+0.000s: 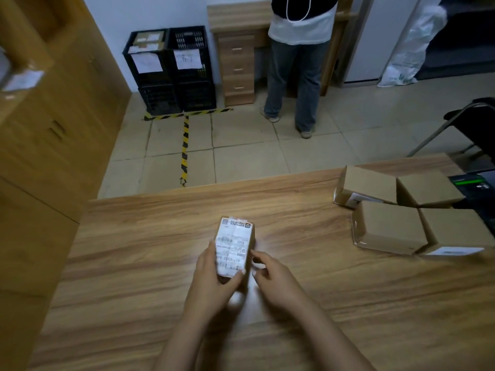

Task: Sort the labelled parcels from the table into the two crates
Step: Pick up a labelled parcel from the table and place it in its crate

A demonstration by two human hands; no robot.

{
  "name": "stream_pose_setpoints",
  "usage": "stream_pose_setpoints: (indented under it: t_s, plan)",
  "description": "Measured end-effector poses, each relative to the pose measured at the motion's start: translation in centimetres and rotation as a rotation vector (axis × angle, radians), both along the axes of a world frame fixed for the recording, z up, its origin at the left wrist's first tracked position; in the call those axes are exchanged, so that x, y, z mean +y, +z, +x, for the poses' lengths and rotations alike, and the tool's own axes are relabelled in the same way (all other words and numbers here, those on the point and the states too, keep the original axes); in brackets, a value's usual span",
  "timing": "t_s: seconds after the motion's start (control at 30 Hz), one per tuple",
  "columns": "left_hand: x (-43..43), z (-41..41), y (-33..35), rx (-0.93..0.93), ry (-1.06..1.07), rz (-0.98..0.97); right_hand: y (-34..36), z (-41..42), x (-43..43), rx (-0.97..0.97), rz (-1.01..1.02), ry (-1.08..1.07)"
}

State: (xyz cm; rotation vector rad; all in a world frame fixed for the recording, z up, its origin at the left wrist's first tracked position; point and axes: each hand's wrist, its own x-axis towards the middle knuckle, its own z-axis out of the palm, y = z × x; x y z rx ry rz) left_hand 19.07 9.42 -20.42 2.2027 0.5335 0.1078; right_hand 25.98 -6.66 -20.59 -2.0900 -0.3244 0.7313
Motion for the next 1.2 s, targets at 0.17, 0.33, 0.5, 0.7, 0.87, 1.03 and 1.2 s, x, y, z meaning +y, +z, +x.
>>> stream_pose_setpoints:
  t_s: [0.17, 0.33, 0.5, 0.7, 0.87, 1.03, 1.2]
  plan:
    - [0.6, 1.1, 0.0, 0.032, -0.029, 0.089, 0.2, 1.9, -0.3, -0.063, -0.055, -0.072]
    - [2.6, 1.2, 0.2, 0.069, -0.312, 0.306, 1.7, 5.1, -0.9, -0.221, -0.18, 0.005]
    - [4.7, -0.1, -0.6, -0.021, -0.226, 0.417, 2.7, 6.5, -0.1, -0.254, -0.222, 0.202]
    - [3.7, -1.3, -1.0, 0.073, -0.041, 0.244, 2.7, 7.9, 3.6, -0.351, -0.221, 0.443]
    - [3.1, -1.5, -0.6, 0.142, -0.084, 0.205, 2.1, 8.7, 4.0, -0.416, -0.245, 0.484]
    - [4.4, -0.1, -0.4, 0.13, -0.131, 0.251, 2.3, 6.5, 2.0, -0.437, -0.285, 0.379]
    - [4.4, 1.8, 0.2, 0.146, -0.165, 0.294, 2.5, 2.2, 0.7, -0.452, -0.4, 0.17]
